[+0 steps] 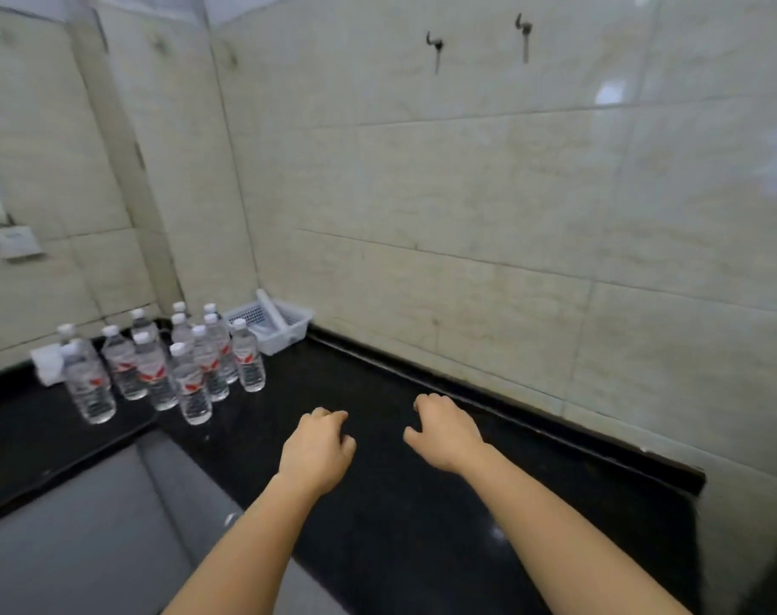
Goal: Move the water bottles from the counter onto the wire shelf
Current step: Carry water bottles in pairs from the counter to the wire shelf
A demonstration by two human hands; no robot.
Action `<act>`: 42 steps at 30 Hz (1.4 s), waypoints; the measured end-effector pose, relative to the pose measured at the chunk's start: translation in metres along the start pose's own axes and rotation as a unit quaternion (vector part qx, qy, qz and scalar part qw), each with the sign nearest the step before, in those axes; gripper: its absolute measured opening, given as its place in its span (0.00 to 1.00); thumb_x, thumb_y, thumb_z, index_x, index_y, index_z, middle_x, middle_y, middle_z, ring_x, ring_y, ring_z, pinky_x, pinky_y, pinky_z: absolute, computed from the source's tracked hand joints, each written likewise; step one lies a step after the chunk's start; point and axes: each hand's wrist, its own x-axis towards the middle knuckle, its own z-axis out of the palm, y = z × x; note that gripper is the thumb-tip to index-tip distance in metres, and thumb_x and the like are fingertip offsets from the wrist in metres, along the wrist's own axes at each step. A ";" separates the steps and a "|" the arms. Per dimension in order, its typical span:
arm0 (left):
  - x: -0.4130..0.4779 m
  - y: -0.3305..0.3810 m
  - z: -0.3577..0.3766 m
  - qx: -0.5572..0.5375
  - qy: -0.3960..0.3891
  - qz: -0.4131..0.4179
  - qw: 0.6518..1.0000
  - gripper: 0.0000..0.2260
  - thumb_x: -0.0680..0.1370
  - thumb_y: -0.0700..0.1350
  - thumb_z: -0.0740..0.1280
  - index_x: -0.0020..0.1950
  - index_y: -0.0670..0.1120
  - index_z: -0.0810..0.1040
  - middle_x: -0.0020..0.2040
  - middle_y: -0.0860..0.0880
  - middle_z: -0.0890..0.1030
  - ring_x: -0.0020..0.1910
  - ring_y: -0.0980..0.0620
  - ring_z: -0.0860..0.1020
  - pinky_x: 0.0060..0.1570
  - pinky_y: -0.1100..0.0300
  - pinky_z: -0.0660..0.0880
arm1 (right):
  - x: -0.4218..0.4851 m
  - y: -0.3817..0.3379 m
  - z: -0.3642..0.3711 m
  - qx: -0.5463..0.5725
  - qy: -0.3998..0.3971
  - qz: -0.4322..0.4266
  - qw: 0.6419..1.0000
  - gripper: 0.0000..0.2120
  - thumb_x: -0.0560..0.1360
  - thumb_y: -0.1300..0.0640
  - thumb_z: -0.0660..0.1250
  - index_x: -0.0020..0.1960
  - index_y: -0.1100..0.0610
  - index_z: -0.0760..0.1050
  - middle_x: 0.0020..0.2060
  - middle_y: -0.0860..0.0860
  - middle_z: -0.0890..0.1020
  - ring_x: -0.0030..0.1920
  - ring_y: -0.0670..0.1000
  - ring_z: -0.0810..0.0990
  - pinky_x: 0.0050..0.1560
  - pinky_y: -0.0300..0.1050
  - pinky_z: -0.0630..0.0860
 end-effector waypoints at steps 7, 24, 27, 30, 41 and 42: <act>0.037 -0.121 -0.028 0.009 0.014 -0.071 0.997 0.21 0.77 0.47 0.60 0.70 0.47 0.70 0.68 0.45 0.71 0.66 0.45 0.69 0.60 0.50 0.72 | 0.082 -0.119 0.066 -0.008 -0.048 -0.078 0.996 0.20 0.78 0.49 0.63 0.65 0.58 0.70 0.62 0.56 0.75 0.63 0.57 0.73 0.60 0.54 0.73; 0.225 -0.357 -0.061 0.002 0.050 -0.161 0.986 0.20 0.79 0.46 0.59 0.71 0.47 0.68 0.71 0.43 0.67 0.69 0.42 0.65 0.65 0.49 0.68 | 0.348 -0.286 0.182 0.002 -0.094 -0.087 0.992 0.25 0.75 0.50 0.66 0.69 0.58 0.65 0.63 0.56 0.72 0.63 0.57 0.72 0.60 0.54 0.74; 0.256 -0.384 -0.061 -0.007 0.054 -0.139 0.989 0.23 0.79 0.46 0.59 0.74 0.47 0.63 0.73 0.44 0.63 0.71 0.43 0.62 0.65 0.48 0.68 | 0.388 -0.302 0.196 -0.010 -0.081 -0.057 0.995 0.27 0.75 0.51 0.66 0.70 0.59 0.63 0.63 0.57 0.72 0.63 0.58 0.72 0.59 0.54 0.74; 0.285 -0.409 -0.060 -0.025 0.047 -0.122 0.991 0.24 0.79 0.48 0.59 0.75 0.48 0.58 0.74 0.45 0.61 0.72 0.44 0.62 0.63 0.49 0.70 | 0.423 -0.314 0.207 -0.021 -0.071 -0.024 0.997 0.28 0.76 0.51 0.65 0.72 0.59 0.60 0.65 0.58 0.70 0.64 0.58 0.71 0.59 0.54 0.73; 0.339 -0.458 -0.044 0.013 0.006 -0.036 0.999 0.23 0.81 0.54 0.55 0.75 0.48 0.61 0.63 0.48 0.73 0.62 0.47 0.70 0.54 0.55 0.72 | 0.517 -0.335 0.232 -0.079 -0.023 0.022 0.996 0.23 0.81 0.52 0.57 0.73 0.57 0.58 0.65 0.59 0.70 0.62 0.60 0.71 0.55 0.55 0.72; 0.340 -0.459 -0.043 0.018 0.008 -0.034 0.999 0.23 0.81 0.54 0.55 0.74 0.47 0.62 0.63 0.47 0.74 0.61 0.47 0.70 0.53 0.54 0.72 | 0.518 -0.334 0.233 -0.090 -0.018 0.017 0.996 0.21 0.81 0.53 0.57 0.72 0.57 0.60 0.63 0.59 0.72 0.61 0.59 0.72 0.54 0.54 0.72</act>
